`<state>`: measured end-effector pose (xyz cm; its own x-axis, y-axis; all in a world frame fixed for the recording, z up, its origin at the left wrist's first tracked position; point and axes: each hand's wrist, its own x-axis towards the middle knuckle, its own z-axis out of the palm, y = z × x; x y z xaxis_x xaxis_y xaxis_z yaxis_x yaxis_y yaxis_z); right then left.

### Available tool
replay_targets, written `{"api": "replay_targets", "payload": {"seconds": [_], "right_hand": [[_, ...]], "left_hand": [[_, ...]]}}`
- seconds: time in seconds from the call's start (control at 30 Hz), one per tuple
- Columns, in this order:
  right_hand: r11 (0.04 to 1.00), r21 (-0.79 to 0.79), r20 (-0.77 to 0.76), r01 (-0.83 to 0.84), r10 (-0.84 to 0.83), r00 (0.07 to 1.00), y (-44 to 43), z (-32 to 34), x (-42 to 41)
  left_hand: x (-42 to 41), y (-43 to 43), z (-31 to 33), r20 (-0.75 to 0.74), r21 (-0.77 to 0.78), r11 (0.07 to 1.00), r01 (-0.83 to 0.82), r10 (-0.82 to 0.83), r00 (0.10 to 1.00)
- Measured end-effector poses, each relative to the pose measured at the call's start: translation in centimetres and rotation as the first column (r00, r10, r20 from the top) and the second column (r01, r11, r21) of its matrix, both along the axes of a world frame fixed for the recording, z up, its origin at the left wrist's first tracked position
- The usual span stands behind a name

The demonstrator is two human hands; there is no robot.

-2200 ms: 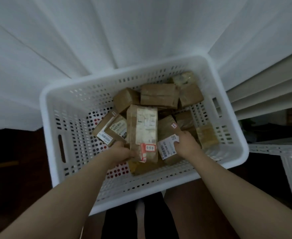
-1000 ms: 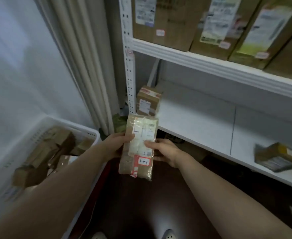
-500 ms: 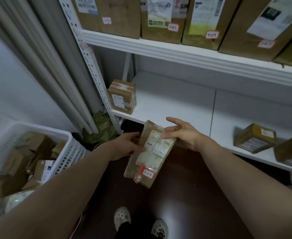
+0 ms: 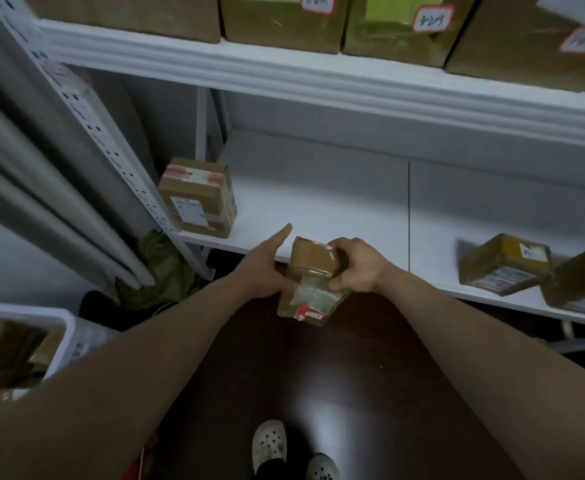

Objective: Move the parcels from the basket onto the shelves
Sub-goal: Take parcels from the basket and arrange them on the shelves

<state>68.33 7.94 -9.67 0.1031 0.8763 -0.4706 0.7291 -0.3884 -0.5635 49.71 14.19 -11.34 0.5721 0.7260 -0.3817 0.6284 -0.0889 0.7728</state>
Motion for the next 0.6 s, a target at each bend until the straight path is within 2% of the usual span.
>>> {"api": "replay_targets", "payload": {"seconds": [0.13,0.3,0.47,0.6], "right_hand": [[0.999,0.018,0.077,0.037,-0.038,0.996,2.4,-1.9,2.0],[0.999,0.018,0.106,0.045,-0.047,0.993,5.5,-5.1,5.3],[0.993,0.047,0.065,0.105,-0.108,0.992,6.6,-8.5,7.5],[0.990,0.043,0.032,0.138,-0.139,0.990,6.4,-8.8,8.2]], "left_hand": [[3.8,3.3,-1.5,-0.092,0.215,0.953,0.213,-0.198,0.976],[8.2,6.6,-4.7,-0.189,0.303,0.904,0.302,-0.253,0.949],[10.8,8.1,-7.5,-0.240,0.342,0.884,0.319,-0.246,0.939],[11.3,8.1,-7.6,-0.259,0.289,0.898,0.331,-0.260,0.930]]}}
